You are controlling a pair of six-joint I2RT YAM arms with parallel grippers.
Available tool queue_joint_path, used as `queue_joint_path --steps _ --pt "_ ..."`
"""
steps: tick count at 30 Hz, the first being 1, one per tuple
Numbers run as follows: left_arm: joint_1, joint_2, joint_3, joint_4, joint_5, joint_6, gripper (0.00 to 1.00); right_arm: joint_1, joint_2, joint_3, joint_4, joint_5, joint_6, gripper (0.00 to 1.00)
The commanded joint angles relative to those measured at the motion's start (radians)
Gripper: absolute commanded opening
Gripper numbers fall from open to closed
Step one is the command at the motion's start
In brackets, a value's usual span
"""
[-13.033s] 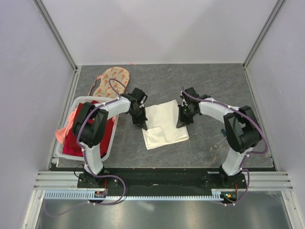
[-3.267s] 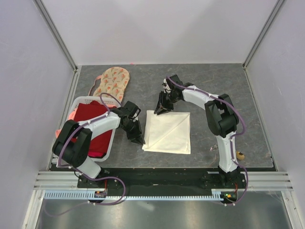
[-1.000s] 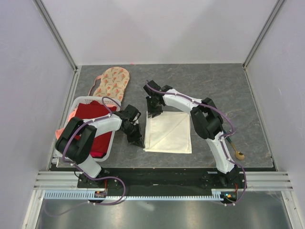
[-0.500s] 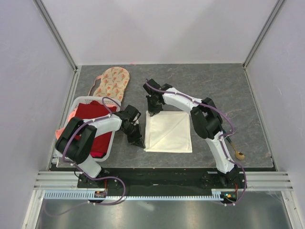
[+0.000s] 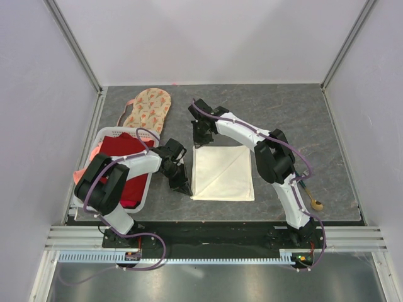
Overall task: Fold the napkin into a case and place the utensils inside
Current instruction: Smooth out the upper triangle-folded napkin at the center of the board.
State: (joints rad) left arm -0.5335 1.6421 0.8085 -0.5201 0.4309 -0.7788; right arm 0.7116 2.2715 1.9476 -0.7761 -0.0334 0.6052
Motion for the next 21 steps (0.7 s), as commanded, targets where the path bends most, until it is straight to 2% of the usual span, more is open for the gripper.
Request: queue_joint_path --steps 1,14,18,20,21 --pt "0.001 -0.002 -0.011 0.019 0.025 0.004 0.07 0.005 0.002 0.068 0.011 -0.005 0.010 0.00" --pt "0.001 -0.008 -0.002 0.009 0.031 0.006 0.07 -0.004 0.066 0.085 0.014 -0.008 -0.001 0.01" --pt "0.001 -0.025 0.001 -0.003 0.020 0.006 0.10 -0.009 0.072 0.094 0.014 -0.011 -0.015 0.09" --pt "0.003 -0.045 0.004 -0.021 -0.001 0.007 0.17 -0.015 0.059 0.099 0.015 -0.013 -0.021 0.13" --pt "0.003 -0.065 0.011 -0.032 -0.010 0.012 0.19 -0.017 0.051 0.099 0.014 -0.016 -0.030 0.22"
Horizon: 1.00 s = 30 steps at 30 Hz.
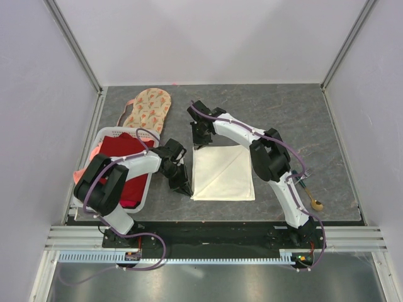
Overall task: Fold the napkin into a case and place the utensils inside
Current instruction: Smooth out the upper triangle-folded napkin at the center of the board.
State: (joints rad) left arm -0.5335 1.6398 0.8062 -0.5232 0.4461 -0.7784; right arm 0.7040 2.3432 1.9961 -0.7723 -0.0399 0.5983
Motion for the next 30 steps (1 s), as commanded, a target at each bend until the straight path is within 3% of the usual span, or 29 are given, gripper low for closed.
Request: queue_joint_path --steps 1,2,5,9,17,22,25,30 --pt "0.003 -0.075 0.020 -0.059 -0.044 0.016 0.21 -0.017 -0.030 0.053 0.007 -0.018 -0.026 0.27" --pt "0.003 -0.087 0.045 -0.078 -0.056 0.033 0.25 -0.021 -0.051 0.052 0.002 -0.029 -0.026 0.35" --pt "0.003 -0.135 0.105 -0.161 -0.116 0.071 0.30 -0.044 -0.099 0.061 -0.014 -0.077 -0.041 0.46" --pt "0.003 -0.181 0.191 -0.235 -0.181 0.113 0.31 -0.090 -0.183 0.044 -0.041 -0.121 -0.080 0.69" --pt "-0.057 -0.101 0.363 -0.196 -0.087 0.165 0.25 -0.247 -0.467 -0.337 -0.036 -0.255 -0.273 0.89" --pt "-0.117 0.000 0.415 -0.064 0.022 0.156 0.24 -0.291 -0.631 -0.638 0.097 -0.317 -0.227 0.87" --pt "-0.129 0.070 0.436 -0.034 0.037 0.159 0.21 -0.310 -0.709 -0.822 0.235 -0.382 -0.129 0.77" --pt "-0.132 0.127 0.419 0.008 0.068 0.149 0.14 -0.305 -0.783 -1.077 0.481 -0.524 0.044 0.43"
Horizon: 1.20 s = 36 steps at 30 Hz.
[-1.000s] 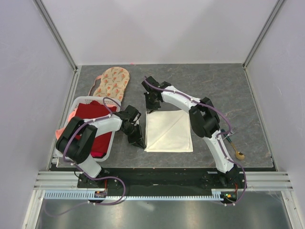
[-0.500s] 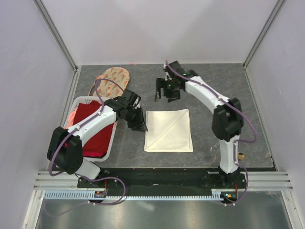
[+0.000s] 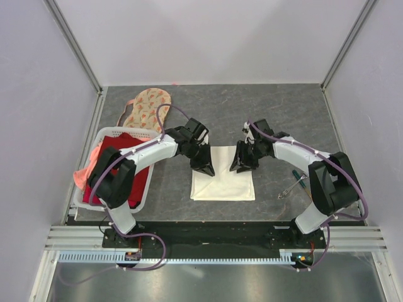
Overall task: Fold the napkin into a case and place the utensils inside
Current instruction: Smooth out the upper triangle-folded napkin at the center of the board.
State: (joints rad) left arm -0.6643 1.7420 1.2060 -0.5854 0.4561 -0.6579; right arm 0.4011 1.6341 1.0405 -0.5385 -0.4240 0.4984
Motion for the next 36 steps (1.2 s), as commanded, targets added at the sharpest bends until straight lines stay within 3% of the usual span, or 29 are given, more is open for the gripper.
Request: queue_joint_path --steps 1,12,27,36 --pt "-0.003 0.040 0.017 0.073 0.062 0.027 0.14 0.008 -0.072 -0.129 0.259 -0.145 0.143 0.38" --pt "0.000 0.071 -0.025 0.065 -0.007 0.050 0.10 0.036 0.084 -0.048 0.305 -0.209 0.117 0.21" --pt "0.020 0.079 -0.164 0.073 -0.072 0.079 0.09 -0.002 0.279 0.026 0.295 -0.222 0.046 0.18" --pt "0.020 -0.030 -0.325 0.105 -0.079 0.061 0.08 -0.045 0.328 0.088 0.235 -0.229 -0.021 0.18"
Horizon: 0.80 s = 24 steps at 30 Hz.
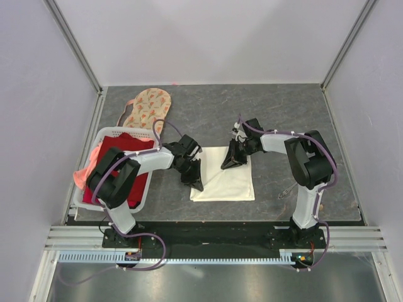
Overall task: Fold the napkin into a case and place the utensils inside
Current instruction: Smooth out the upper triangle-folded napkin at the center of the board.
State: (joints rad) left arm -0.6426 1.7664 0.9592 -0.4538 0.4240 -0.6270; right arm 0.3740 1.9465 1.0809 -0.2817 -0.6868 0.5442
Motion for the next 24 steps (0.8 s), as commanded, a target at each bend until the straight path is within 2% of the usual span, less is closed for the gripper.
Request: queue_joint_path --steps 1,5,9,16,24 --pt "-0.002 -0.074 -0.086 -0.028 -0.045 0.029 0.09 -0.017 0.012 0.054 -0.027 0.035 -0.064 0.18" --pt "-0.002 -0.181 -0.071 -0.066 -0.033 0.024 0.09 -0.018 -0.035 0.083 -0.053 0.030 -0.050 0.18" --pt "0.000 -0.214 -0.005 -0.092 -0.018 0.009 0.10 -0.017 -0.084 0.106 -0.086 0.046 -0.050 0.20" --pt "0.000 -0.111 0.087 -0.092 0.021 0.003 0.09 -0.020 -0.075 0.106 -0.094 0.055 -0.055 0.22" --pt "0.030 -0.136 -0.016 -0.086 0.004 0.007 0.08 -0.073 -0.032 0.114 -0.096 0.070 -0.085 0.22"
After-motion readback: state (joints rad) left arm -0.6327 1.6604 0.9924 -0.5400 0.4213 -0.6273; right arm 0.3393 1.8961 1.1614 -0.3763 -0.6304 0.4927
